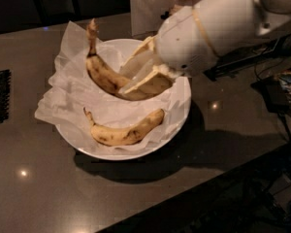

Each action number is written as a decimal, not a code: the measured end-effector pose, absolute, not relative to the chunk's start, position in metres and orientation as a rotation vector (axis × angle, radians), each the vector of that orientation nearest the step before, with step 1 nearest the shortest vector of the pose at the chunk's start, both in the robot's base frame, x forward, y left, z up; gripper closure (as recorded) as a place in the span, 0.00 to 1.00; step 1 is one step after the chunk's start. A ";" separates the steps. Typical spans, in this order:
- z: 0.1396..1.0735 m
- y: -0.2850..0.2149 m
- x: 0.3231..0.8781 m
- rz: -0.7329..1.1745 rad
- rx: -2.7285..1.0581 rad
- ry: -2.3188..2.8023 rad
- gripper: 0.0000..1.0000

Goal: Pick banana from white bowl

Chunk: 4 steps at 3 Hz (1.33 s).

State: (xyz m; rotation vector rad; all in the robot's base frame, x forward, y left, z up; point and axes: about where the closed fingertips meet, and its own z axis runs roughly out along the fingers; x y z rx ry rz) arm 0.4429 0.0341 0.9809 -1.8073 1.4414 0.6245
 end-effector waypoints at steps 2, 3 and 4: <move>1.052 0.015 0.406 0.697 -1.641 1.049 1.00; 1.058 0.018 0.402 0.652 -1.661 0.968 1.00; 1.058 0.018 0.402 0.652 -1.661 0.968 1.00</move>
Offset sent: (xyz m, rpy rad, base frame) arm -0.0639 -0.0350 0.1032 0.5281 -0.4495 0.3344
